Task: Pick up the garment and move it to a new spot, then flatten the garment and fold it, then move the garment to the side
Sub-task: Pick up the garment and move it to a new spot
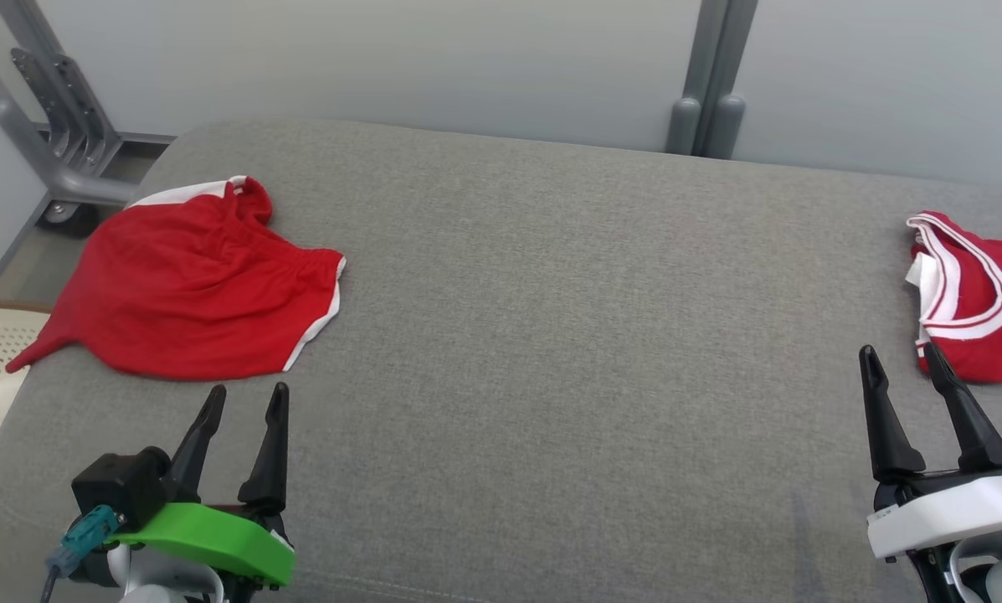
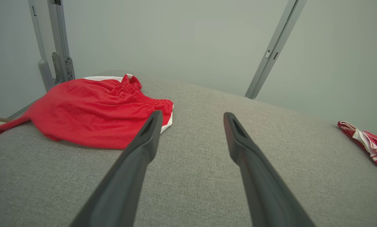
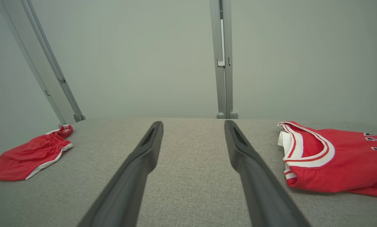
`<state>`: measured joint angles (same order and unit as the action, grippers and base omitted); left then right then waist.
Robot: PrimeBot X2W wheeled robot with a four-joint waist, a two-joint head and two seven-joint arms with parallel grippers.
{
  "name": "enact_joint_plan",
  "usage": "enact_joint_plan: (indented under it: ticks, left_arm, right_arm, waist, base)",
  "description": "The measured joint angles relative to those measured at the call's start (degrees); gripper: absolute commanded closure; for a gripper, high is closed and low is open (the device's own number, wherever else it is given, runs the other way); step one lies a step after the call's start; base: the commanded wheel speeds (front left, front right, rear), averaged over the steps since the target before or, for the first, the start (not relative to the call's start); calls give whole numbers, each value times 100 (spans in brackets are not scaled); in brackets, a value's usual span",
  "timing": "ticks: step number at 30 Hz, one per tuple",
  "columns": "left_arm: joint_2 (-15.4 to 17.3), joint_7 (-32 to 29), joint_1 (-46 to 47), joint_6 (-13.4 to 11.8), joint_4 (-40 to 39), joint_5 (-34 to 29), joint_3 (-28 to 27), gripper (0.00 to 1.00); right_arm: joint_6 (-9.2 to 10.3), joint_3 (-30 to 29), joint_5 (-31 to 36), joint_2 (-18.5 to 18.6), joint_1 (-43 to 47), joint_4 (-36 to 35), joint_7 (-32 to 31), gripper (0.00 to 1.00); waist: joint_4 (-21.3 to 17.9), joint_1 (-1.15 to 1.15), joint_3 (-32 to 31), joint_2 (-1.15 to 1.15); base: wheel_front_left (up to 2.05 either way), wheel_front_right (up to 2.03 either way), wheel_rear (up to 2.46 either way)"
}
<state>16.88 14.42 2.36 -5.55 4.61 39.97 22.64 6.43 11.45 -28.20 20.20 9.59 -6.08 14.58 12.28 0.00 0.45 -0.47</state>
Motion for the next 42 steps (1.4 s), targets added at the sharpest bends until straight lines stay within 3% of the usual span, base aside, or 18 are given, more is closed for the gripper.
enact_joint_plan:
  ticks: [11,22,32,42]
  left_arm:
    - [-2,0,1,-1,41,-94,-24,0]
    - [-1,0,1,-2,32,-91,-178,0]
    - [-10,0,1,-27,-13,-70,-250,0]
    - [36,-164,256,-59,-141,-32,-465,0]
  right_arm:
    - [-87,218,0,-78,-5,38,-8,0]
    - [-145,377,7,-158,-158,55,-52,0]
    - [-192,445,44,-188,-327,133,-86,0]
    - [-205,531,107,-198,-633,16,-162,0]
  waist:
    - [861,0,18,0]
    - [1427,0,65,0]
    - [1492,0,119,0]
    - [1309,0,301,0]
  base:
    - [0,0,0]
    - [0,0,0]
    - [0,0,0]
    - [0,0,0]
